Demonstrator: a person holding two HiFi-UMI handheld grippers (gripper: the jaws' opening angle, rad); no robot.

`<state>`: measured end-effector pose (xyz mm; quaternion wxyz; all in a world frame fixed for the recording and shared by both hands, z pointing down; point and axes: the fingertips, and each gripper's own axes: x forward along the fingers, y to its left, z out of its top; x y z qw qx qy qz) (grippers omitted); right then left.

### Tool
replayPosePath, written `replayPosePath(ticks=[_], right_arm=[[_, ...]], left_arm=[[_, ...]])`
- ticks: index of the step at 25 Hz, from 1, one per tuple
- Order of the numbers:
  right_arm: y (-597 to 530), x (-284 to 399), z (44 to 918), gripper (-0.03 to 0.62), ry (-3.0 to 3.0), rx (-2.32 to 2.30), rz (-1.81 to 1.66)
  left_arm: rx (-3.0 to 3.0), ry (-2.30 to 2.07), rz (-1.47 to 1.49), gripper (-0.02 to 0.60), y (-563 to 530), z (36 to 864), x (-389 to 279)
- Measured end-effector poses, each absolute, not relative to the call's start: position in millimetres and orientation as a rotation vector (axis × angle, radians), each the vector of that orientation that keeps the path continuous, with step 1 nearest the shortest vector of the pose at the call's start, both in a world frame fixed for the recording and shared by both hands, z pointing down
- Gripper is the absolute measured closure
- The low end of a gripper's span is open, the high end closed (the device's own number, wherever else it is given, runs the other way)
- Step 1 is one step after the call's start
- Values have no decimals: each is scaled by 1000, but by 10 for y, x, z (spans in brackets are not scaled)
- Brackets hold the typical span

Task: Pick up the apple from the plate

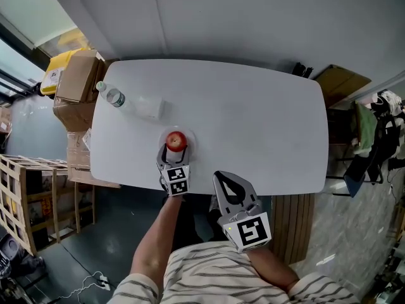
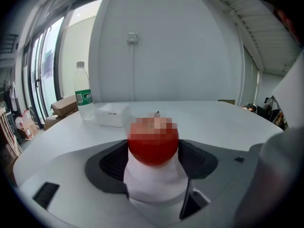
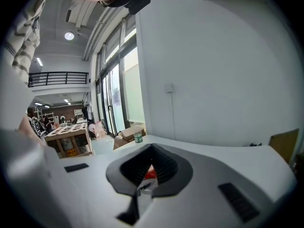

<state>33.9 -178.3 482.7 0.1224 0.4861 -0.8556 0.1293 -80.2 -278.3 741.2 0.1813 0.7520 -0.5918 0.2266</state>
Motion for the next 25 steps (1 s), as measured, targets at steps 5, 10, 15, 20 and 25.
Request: replayPosePath(ticks=[5,10,15,20,25], right_arm=[[-1813,378,4838,591,-2489,1426,379],[-1832,334,4840,591,-2506,1413,381],[-1860,303,4759,591,-2525,1428,373],[-1880,283,4700,591,-2528,1428,360],[-1900,237,4601,591,-2552,1430,334]], left_arm=[[2122,-1673,626,247,-2752,7283,-821],[2112,-1702,579,247,-2728,7066,-905],[2118,-1716,545,247,-2710,6831,-922],[2111,-1725,500,247,-2651,6561,-900],[2110,-1743,510,247,-2545,6293,-902]])
